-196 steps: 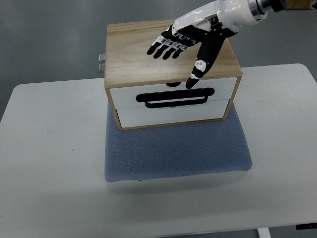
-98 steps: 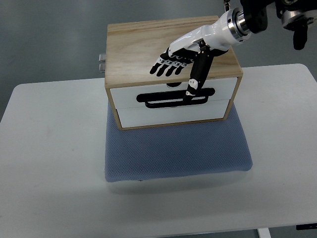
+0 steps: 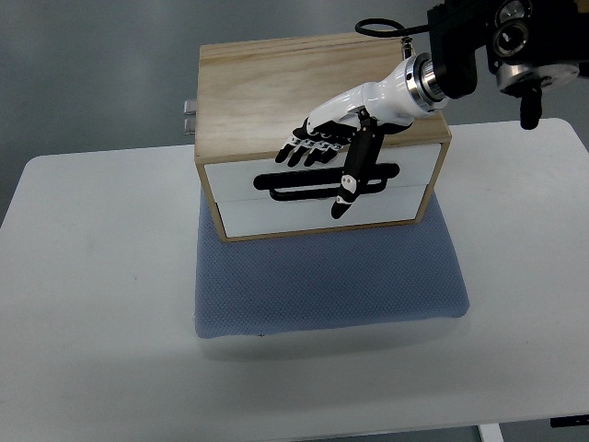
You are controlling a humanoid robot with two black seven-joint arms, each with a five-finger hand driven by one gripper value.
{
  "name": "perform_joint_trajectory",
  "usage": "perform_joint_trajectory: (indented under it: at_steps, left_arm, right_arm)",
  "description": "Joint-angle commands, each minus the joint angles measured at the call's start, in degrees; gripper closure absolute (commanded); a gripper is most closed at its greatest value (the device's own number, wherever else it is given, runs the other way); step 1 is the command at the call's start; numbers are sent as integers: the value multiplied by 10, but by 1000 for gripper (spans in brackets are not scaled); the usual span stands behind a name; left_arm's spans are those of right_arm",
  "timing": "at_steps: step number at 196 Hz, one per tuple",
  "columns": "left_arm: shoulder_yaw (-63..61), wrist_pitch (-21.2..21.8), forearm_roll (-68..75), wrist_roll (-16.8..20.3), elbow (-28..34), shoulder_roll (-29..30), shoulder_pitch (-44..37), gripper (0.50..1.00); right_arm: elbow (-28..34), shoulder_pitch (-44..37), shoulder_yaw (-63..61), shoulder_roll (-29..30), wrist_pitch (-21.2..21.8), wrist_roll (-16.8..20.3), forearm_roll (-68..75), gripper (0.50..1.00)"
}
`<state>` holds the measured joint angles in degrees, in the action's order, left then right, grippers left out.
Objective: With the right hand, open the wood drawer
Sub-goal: 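Lower the right hand and hook fingers around the upper black handle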
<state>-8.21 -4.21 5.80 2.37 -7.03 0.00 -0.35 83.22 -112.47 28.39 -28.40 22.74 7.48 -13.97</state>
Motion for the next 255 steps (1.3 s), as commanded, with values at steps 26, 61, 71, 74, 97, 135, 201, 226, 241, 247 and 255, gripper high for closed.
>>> perform_joint_trajectory:
  at_steps: [26,61,71,74,97,135,201,226,241,247,255]
  left_arm:
    - [0,0,0,0,0,0,0,500]
    - [-1,0,0,0,0,0,0,500]
    - [0,0,0,0,0,0,0,500]
    - [-1,0,0,0,0,0,1,500]
    - [0,0,0,0,0,0,0,500]
    - [0,0,0,0,0,0,0,500]
    - [0,0,0,0,0,0,1,500]
    - [-1,0,0,0,0,0,0,500]
    - [0,0,0,0,0,0,1,500]
    - [-1,0,0,0,0,0,0,500]
    - [0,0,0,0,0,0,0,500]
  right_arm:
    - [-1,15,0,5,-3,12,1,560]
    - [-1,28,0,11,-24,13,1,560]
    - [-1,31,0,11,-35,15,1,560]
    - [-1,31,0,11,-36,15,1,560]
    - [-1,35,0,11,-41,16,1,560]
    - [-1,46,0,17,-44,16,1,560]
    - [-2,57,6,17,-63,23,1,560]
    - [-2,60,6,17,-63,23,1,560]
    - [-2,60,6,16,-64,23,1,560]
    - [-2,60,6,16,-64,23,1,560]
    - [-2,60,6,15,-64,24,1,560]
